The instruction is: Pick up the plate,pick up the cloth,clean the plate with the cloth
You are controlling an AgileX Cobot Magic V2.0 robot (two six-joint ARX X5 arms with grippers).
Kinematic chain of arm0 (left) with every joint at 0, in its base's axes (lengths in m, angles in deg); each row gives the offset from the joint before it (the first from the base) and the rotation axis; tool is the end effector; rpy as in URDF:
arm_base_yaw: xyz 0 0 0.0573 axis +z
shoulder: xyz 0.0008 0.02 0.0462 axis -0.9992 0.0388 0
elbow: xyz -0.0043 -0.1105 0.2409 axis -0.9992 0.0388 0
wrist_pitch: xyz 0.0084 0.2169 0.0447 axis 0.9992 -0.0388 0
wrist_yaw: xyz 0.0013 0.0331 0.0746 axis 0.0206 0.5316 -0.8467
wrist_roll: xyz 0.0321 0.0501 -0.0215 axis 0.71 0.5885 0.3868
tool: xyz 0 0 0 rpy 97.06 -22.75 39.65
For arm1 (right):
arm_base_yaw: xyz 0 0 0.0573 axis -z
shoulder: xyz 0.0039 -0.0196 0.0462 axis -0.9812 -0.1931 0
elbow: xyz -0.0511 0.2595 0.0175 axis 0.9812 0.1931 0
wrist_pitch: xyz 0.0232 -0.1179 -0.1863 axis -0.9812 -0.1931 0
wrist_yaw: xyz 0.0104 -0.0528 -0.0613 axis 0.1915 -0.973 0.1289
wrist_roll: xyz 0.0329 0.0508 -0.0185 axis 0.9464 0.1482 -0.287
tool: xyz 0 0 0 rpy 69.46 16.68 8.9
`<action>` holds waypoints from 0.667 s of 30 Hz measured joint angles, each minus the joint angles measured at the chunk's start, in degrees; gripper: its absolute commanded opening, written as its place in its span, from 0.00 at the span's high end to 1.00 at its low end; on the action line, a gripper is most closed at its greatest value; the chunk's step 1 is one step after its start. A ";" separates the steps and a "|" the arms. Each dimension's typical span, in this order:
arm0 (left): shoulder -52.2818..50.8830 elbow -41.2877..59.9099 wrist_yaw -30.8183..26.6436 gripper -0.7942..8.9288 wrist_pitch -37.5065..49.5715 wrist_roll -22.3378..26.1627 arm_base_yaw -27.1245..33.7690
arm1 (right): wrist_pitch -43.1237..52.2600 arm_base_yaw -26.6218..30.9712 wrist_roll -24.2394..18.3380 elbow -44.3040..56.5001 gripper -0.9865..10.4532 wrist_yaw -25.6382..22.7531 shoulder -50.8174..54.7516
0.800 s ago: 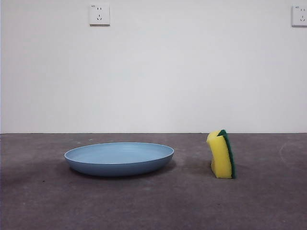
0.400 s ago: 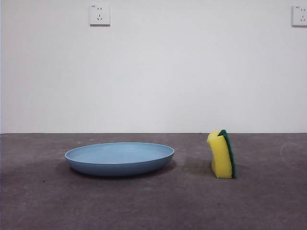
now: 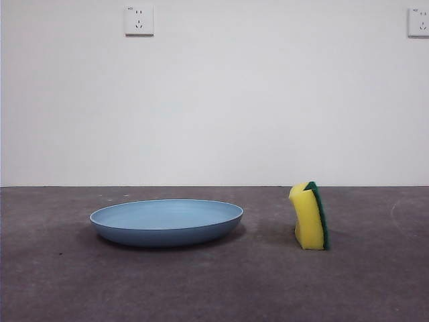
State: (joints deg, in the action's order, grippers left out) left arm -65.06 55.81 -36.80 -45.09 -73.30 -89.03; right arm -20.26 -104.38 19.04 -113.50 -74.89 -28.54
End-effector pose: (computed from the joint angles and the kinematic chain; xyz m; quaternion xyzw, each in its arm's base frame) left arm 0.0731 -0.0066 0.1767 0.0022 0.0319 -0.0683 0.9972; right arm 0.0894 0.0412 0.3142 0.0160 0.1620 0.1952 0.9672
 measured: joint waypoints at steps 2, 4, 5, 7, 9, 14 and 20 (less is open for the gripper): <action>0.00 0.96 0.00 0.92 0.02 -0.02 0.44 | 0.00 0.00 0.00 0.00 0.91 0.00 0.00; 0.00 1.86 -0.02 0.92 0.13 -0.07 0.79 | -0.02 0.00 0.00 0.00 0.91 0.00 0.00; -0.02 2.40 -0.02 0.92 0.22 -0.13 0.90 | -0.02 0.00 0.00 0.00 0.91 0.00 0.00; -0.02 3.48 -0.02 0.92 0.17 -0.52 1.11 | -0.02 0.00 0.00 0.00 0.91 0.00 0.00; -0.02 4.48 -0.07 0.92 -0.79 -1.09 1.16 | -0.02 0.00 0.00 0.00 0.91 0.00 0.00; -0.02 4.46 -0.11 0.92 -1.22 -1.55 1.16 | -0.02 0.00 0.00 0.00 0.91 0.00 0.00; -0.02 4.46 -0.17 0.92 -1.25 -1.55 1.16 | -0.02 0.00 0.00 0.00 0.91 0.00 0.00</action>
State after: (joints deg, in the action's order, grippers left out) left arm -65.08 60.27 -36.97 -46.33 -74.85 -87.88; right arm -20.28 -104.38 19.04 -113.50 -74.89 -28.54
